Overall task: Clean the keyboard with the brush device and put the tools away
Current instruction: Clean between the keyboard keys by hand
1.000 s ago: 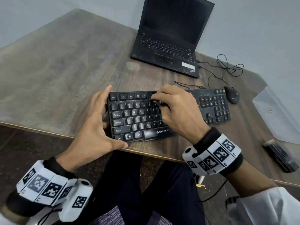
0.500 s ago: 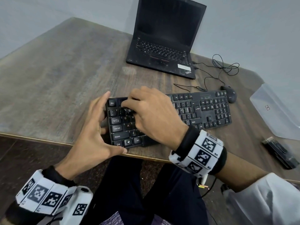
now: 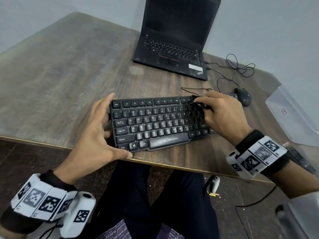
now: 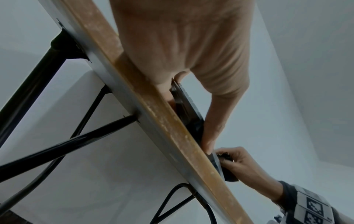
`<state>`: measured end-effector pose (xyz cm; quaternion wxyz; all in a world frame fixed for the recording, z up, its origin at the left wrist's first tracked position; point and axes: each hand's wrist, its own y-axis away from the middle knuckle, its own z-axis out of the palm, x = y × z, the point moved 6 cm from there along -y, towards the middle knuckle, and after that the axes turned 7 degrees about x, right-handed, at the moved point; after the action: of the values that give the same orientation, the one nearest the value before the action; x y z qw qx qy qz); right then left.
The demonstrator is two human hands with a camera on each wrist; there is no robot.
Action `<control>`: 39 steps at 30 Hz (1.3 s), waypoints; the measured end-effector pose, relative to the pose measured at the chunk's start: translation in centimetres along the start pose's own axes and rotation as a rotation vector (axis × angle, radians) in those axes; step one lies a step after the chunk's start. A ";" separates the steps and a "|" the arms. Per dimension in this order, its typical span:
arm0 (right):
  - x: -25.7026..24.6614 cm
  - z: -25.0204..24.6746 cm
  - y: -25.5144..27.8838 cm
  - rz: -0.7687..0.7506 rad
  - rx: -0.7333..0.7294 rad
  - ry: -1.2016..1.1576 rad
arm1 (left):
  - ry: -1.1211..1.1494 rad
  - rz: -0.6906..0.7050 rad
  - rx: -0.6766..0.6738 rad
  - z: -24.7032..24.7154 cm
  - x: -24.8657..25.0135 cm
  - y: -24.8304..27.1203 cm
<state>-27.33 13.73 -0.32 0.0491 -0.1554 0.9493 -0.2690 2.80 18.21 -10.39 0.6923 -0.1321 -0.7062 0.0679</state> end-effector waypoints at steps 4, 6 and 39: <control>3.4 -1.0 0.2 0.151 -0.007 0.027 | 0.005 -0.013 0.003 -0.1 0.1 -0.2; 4.9 -1.6 -0.1 0.244 0.025 0.022 | 0.001 -0.014 0.004 -0.1 0.1 -0.2; -19.5 2.1 -5.1 -0.370 -0.148 -0.407 | 0.098 -0.054 0.024 0.4 1.1 0.7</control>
<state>-7.08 14.83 0.76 0.1776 -0.3798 0.8924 -0.1668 2.43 19.23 -9.57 0.7290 -0.1081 -0.6740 0.0511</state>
